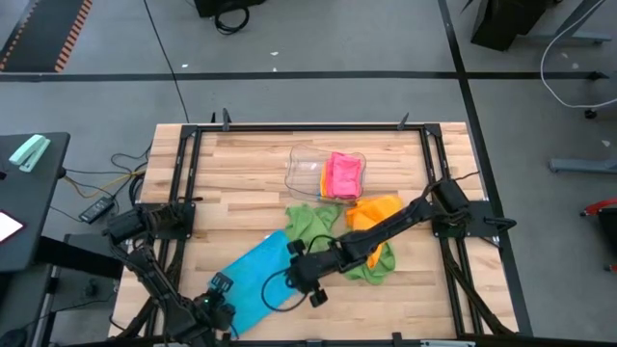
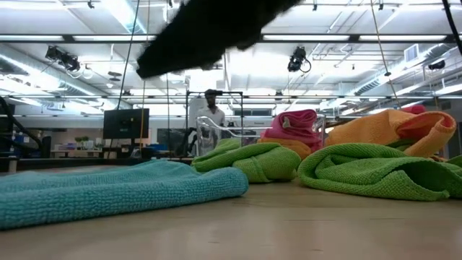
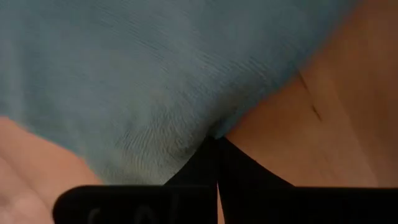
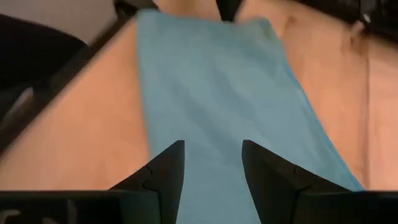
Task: Fold microfiber towels
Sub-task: Fold the blue microfiber cloth
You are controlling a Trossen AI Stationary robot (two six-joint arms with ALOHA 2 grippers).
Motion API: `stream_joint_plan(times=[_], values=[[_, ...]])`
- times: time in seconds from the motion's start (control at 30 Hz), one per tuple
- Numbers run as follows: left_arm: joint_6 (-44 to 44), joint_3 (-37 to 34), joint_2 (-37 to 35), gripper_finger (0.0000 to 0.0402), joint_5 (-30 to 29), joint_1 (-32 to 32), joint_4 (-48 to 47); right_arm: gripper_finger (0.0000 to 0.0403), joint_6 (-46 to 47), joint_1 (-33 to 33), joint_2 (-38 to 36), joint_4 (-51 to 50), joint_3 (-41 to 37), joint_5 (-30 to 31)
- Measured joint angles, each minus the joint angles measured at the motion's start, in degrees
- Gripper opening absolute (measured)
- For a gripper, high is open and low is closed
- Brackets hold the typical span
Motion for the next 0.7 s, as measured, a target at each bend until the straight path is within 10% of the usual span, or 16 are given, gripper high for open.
stream_joint_plan(times=[0.7], values=[[-1.4,2.2,-4.2,0.0004,2.8,6.1,-2.6,0.017,8.2,4.2,5.4,14.8,0.0,3.9]])
